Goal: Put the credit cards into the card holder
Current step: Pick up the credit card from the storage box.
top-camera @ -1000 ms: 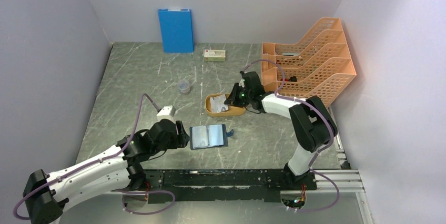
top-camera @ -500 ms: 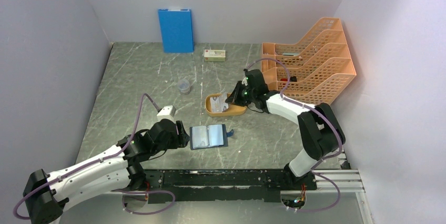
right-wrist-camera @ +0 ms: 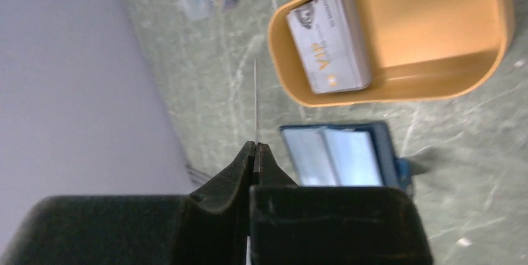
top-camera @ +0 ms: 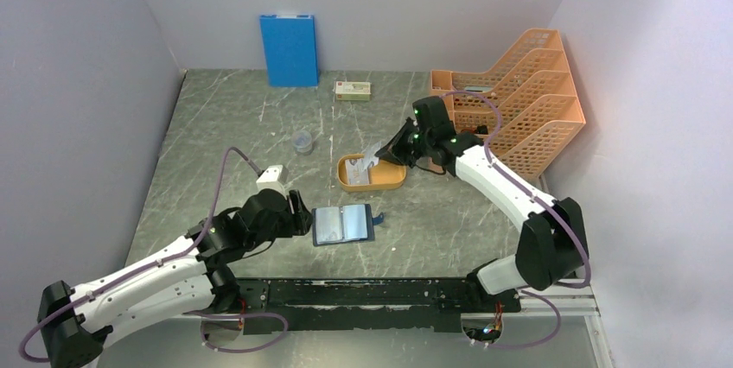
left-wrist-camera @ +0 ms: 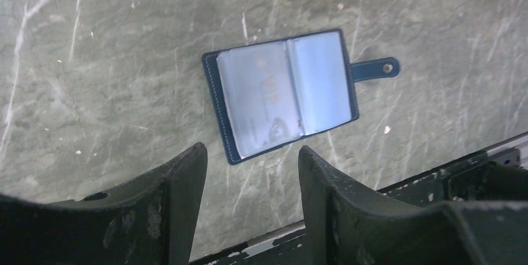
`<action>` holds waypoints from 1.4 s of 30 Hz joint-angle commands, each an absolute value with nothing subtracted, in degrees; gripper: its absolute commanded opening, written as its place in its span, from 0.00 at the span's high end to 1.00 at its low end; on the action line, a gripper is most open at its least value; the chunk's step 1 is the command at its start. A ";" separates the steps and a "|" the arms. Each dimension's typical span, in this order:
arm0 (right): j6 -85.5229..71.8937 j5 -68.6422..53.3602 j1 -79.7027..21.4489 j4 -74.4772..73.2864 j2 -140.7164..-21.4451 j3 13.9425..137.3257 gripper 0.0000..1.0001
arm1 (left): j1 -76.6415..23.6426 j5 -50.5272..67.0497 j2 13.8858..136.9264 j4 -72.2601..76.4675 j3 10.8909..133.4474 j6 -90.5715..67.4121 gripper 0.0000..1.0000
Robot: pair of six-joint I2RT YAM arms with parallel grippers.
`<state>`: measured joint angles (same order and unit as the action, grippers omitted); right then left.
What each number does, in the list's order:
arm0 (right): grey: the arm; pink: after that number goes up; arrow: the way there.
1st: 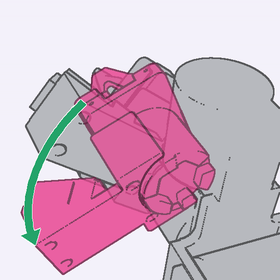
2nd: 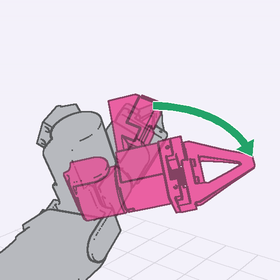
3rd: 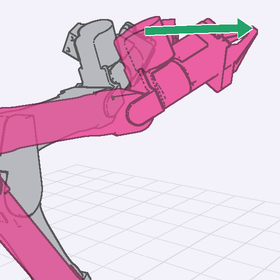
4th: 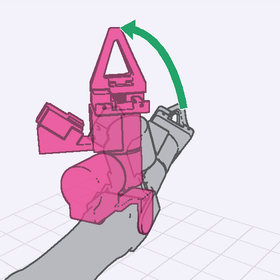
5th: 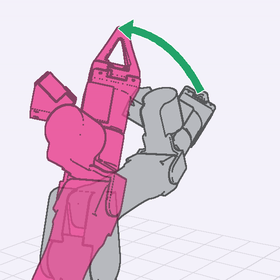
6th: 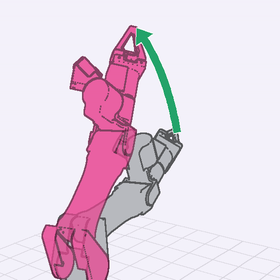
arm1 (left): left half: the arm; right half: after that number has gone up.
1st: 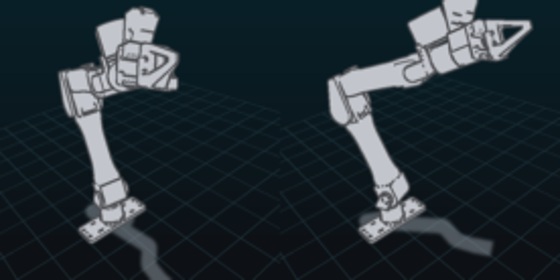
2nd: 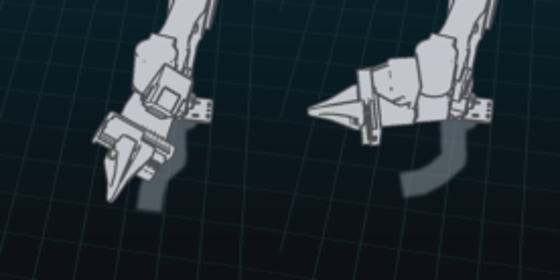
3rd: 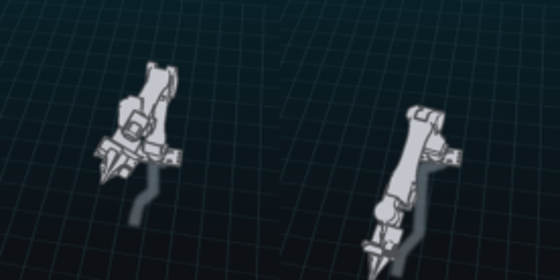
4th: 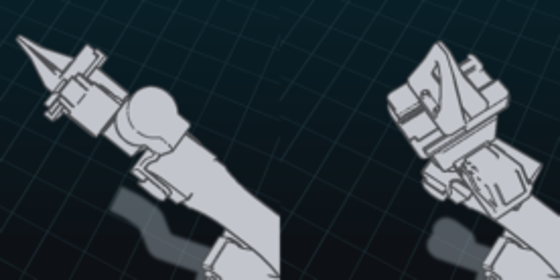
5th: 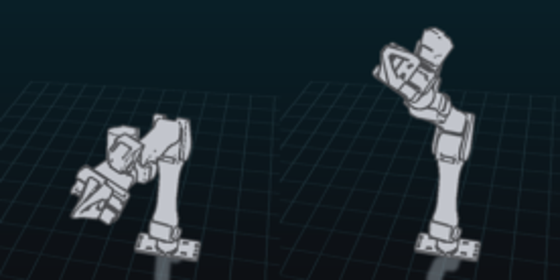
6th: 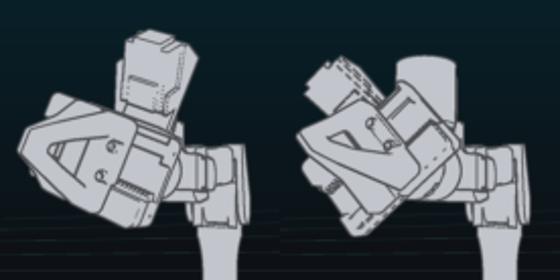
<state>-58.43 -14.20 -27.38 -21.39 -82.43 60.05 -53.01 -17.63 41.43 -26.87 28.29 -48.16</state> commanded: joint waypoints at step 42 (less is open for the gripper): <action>-47.25 -10.87 -49.66 7.04 -67.01 29.89 1.00 | -53.00 -16.51 54.37 -22.89 29.12 -50.17 0.42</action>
<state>-44.01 -12.99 -49.47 -5.52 -64.45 30.39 -53.04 -11.92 53.52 -20.25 27.49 -48.10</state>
